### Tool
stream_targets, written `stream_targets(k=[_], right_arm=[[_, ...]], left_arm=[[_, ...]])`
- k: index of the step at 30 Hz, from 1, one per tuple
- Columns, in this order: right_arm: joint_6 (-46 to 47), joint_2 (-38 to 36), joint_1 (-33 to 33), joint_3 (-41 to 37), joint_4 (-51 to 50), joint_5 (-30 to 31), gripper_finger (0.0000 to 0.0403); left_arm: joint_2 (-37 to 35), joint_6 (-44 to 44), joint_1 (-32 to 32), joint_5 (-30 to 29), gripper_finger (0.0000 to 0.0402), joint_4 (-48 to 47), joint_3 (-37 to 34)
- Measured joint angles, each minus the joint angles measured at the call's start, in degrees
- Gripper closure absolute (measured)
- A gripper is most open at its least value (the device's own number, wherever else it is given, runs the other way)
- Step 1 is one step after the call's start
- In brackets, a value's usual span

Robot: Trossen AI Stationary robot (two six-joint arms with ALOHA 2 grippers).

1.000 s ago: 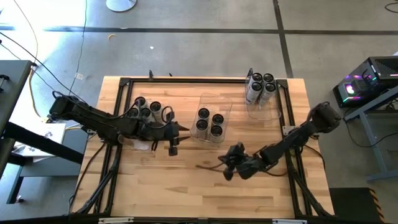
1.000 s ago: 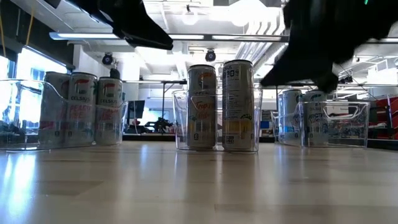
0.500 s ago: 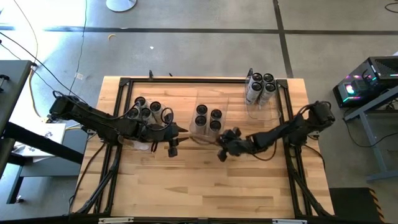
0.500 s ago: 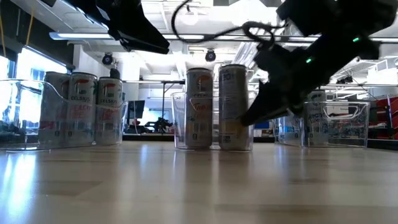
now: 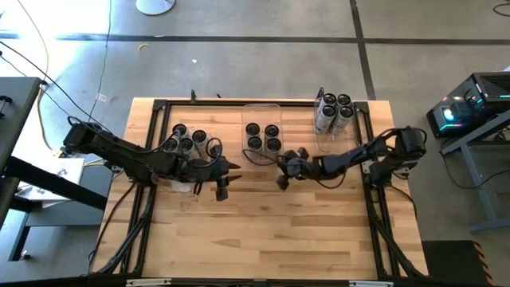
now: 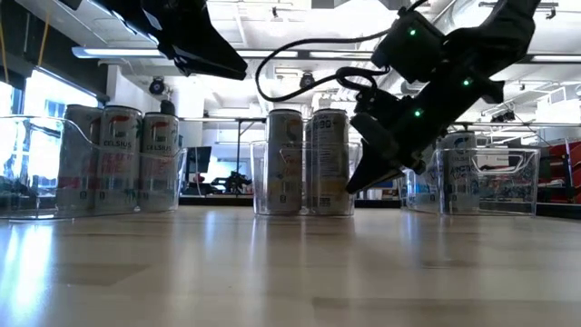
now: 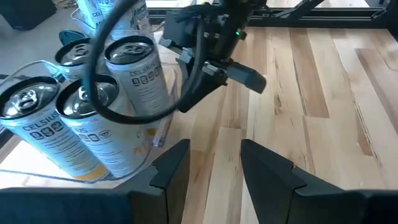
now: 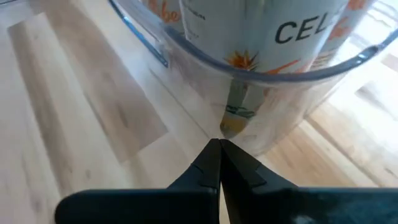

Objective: Sort soda cans
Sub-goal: Move the bottom transparent bin to the top center of the table

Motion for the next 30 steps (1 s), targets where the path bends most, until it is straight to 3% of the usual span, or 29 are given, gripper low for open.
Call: stream_targets(k=[12,22,30], right_arm=[[-0.11,0.0,-1.25,0.0,0.67,0.01,0.0403],[-1.63,-0.02,-0.38,0.0,4.67,-0.74,0.0403],[-1.46,-0.04,-0.35,0.0,5.28,-0.74,0.0403]], left_arm=[[0.38,-4.8,0.0,-2.42,0.0267,-4.77,-0.18],[11.12,-8.04,2.46,0.39,0.0283,17.1,-6.12],[19.78,-8.59,8.14,-3.47,0.0309,21.57,-5.48]])
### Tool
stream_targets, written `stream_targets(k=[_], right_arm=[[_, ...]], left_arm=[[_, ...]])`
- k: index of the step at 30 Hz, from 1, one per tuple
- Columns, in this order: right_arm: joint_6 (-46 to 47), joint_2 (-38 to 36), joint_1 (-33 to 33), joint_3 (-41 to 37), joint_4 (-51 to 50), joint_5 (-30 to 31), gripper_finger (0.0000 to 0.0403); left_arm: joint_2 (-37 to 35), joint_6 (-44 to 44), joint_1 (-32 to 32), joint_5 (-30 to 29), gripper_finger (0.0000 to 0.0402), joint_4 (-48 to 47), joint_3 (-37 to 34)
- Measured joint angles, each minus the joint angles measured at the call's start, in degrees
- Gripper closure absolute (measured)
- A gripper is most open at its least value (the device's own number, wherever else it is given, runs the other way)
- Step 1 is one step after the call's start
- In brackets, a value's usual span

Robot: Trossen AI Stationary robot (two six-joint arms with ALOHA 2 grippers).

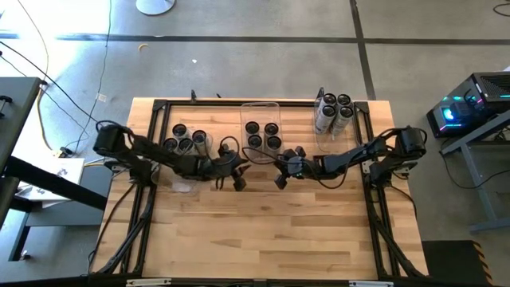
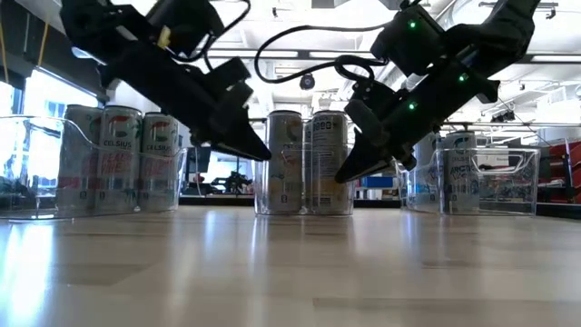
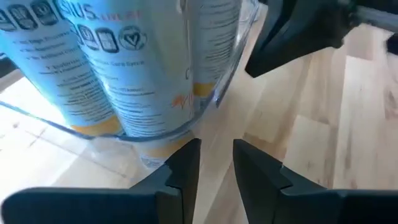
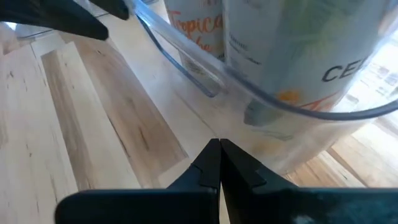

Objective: Sort soda cans
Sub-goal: Move the bottom transparent bin to the top center of the table

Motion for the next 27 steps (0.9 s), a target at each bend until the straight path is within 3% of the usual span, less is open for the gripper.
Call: stream_targets(k=[15,27], right_arm=[[-2.51,0.0,-2.97,0.0,0.3,1.13,0.0403],[-7.83,0.0,-7.94,0.0,1.67,0.8,0.0403]], left_arm=[[4.3,2.45,6.46,-0.39,0.0363,3.04,0.34],[4.26,3.02,6.51,-0.64,0.0367,3.22,0.34]])
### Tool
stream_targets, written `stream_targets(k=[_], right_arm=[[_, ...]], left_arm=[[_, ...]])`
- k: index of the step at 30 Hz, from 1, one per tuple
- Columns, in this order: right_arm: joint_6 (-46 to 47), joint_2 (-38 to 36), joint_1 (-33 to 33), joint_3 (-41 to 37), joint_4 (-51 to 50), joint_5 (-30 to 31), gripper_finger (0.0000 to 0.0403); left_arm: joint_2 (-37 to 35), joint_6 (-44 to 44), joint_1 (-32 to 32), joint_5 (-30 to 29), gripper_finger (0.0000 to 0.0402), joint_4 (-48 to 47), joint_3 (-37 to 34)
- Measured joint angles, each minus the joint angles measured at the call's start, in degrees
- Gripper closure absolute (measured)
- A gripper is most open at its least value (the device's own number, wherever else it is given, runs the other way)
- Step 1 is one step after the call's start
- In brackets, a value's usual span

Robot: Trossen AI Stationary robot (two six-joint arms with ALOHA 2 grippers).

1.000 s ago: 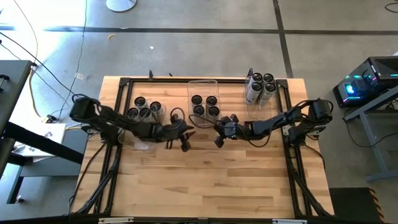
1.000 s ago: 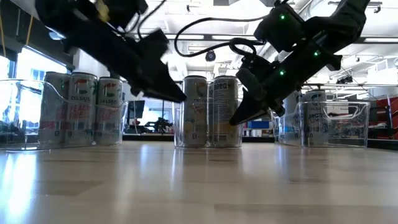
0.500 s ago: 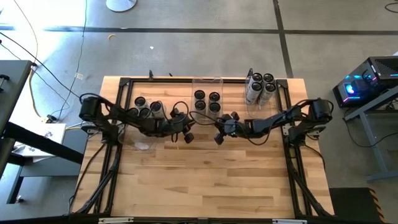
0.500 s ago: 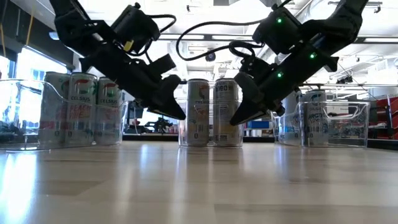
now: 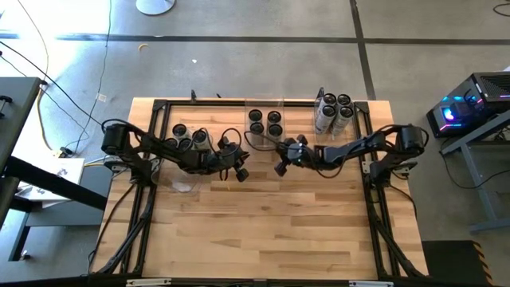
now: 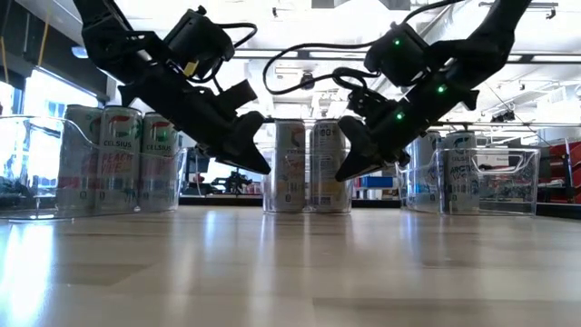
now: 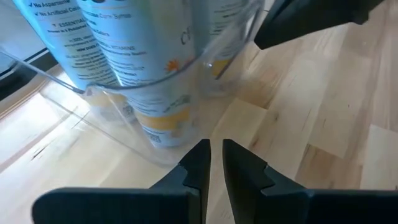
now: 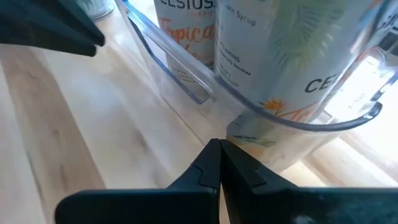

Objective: Sort soda cans
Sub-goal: Move the bottom transparent bin to the top center of the table, then adjust the right transparent bin

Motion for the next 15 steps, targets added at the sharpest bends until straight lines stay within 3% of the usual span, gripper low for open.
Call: stream_targets(k=[8,15], right_arm=[[-2.34,-0.45,-0.09,0.0,-0.59,-0.45,0.0403],[1.31,-12.48,5.56,0.0,-16.49,-2.81,0.0403]], left_arm=[[-0.3,0.49,-0.1,-0.01,0.0367,-0.31,-0.01],[-5.13,-1.34,-6.17,0.34,0.0367,-8.41,-0.09]])
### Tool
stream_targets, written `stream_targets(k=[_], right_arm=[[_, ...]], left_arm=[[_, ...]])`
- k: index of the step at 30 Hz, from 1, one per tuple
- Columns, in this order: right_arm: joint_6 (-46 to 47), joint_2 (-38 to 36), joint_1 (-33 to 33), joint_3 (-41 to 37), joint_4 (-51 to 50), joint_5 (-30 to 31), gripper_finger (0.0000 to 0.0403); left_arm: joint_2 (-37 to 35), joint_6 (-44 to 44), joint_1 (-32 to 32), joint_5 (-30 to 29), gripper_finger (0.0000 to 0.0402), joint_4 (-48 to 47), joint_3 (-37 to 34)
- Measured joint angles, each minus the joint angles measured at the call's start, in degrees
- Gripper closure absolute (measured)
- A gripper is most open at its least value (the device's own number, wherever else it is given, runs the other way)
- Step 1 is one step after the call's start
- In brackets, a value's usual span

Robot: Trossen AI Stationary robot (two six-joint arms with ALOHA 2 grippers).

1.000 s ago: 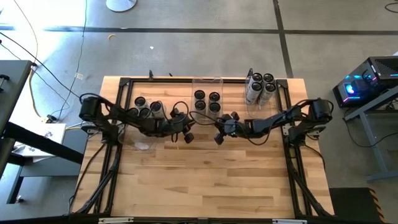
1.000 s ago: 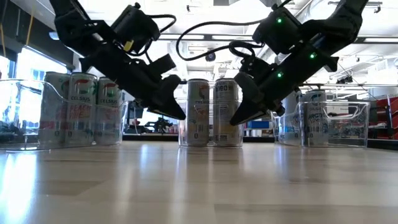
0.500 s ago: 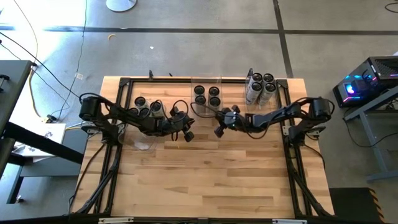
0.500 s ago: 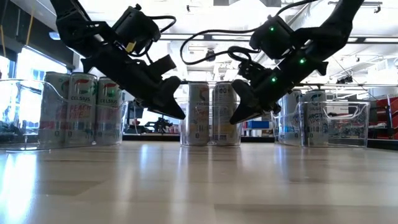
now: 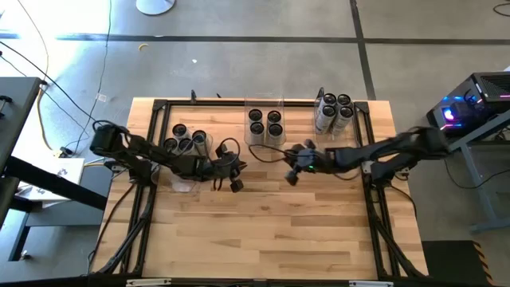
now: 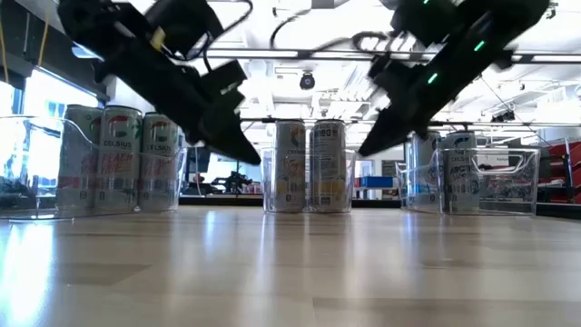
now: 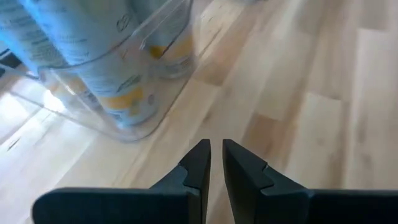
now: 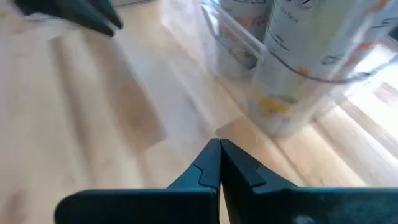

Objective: Sort soda cans
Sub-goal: Adjust the right transparent bin

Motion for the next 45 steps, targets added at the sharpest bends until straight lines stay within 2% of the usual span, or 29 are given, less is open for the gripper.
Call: stream_targets(k=[4,8,13,15,18,22,25,29,32,36,40,45], right_arm=[[3.94,-11.75,4.04,0.35,-13.81,-2.53,0.0403],[6.75,-21.5,5.89,5.92,-31.17,-3.25,0.0403],[8.8,-24.59,3.7,16.07,-53.22,2.7,0.0401],[8.97,-23.99,1.75,18.96,-59.17,2.47,0.0388],[7.58,-22.72,-1.1,19.71,-60.35,-1.31,0.0342],[2.08,-20.56,-4.21,17.15,-59.8,-6.54,0.0254],[0.47,-18.53,-6.18,15.53,-59.67,-7.19,0.0199],[0.34,-14.86,-8.97,14.21,-58.06,-7.19,0.0169],[-0.91,-11.77,-10.64,14.16,-57.94,-7.19,0.0177],[-2.48,-7.44,-12.29,14.16,-57.02,-7.39,0.0214],[-2.84,-3.74,-12.88,14.16,-57.11,-7.47,0.0271],[-1.53,-2.25,-11.25,14.25,-56.8,-8.68,0.0361]], left_arm=[[-2.47,-0.06,-3.57,-0.28,0.0367,-0.44,0.02],[-3.52,-0.07,-5.53,-0.12,0.0367,-0.4,0.02],[-3.54,-0.12,-6.16,-0.21,0.0367,-0.6,0.02],[-3.54,-0.14,-6.15,-0.21,0.0367,-0.86,0.02],[-3.54,-0.15,-6.15,-0.19,0.0367,-0.99,0.02],[-3.54,-0.15,-6.15,-0.19,0.0367,-1.54,0.02],[-3.54,-0.17,-6.24,-0.17,0.0367,-1.91,0.02],[-3.54,-0.17,-6.26,-0.14,0.0367,-1.89,0.02],[-3.54,-0.17,-6.26,-0.13,0.0367,-1.85,0.02],[-3.54,-0.17,-6.26,-0.13,0.0367,-1.85,0.02],[-3.54,-0.17,-6.26,-0.13,0.0367,-1.85,0.02],[-3.54,-1.15,-6.24,0.4,0.0367,-1.85,0.04]])
